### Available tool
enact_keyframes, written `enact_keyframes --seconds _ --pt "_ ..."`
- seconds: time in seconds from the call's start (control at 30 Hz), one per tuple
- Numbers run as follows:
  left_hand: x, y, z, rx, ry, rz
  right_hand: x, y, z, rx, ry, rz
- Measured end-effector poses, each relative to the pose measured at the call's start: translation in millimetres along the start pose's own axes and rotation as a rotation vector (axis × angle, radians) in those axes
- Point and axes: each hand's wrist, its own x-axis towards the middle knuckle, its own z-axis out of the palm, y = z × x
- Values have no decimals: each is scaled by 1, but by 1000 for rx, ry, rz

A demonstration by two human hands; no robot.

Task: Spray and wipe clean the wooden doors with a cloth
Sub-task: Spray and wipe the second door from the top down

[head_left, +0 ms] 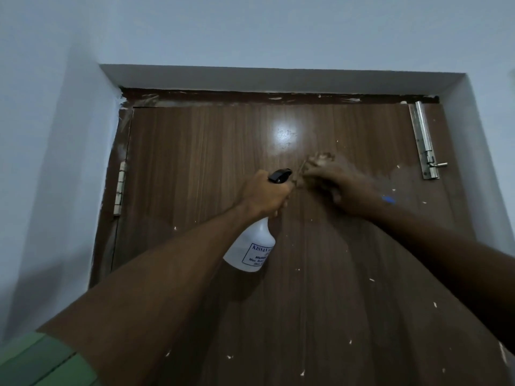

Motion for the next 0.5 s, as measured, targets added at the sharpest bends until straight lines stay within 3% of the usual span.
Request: enact_keyframes --seconds 0.07,0.1,0.23,0.27,0.37,0.43,0.5 --pt "5 -1 4 -37 32 -19 2 -5 5 15 184 157" --pt "7 -2 6 -55 49 -37 -3 -12 10 18 170 125" --pt "9 1 19 -74 72 -69 -45 -23 -2 -91 -411 -244" --pt "9 4 23 -87 78 -71 -42 -13 -14 -134 -457 -263" --pt "13 14 30 -121 97 -98 -17 13 -40 -131 -228 -102" --pt "13 22 35 -109 96 -91 -7 18 -48 -39 56 184" --pt "13 31 42 -92 91 -84 -7 10 -43 -20 185 378"
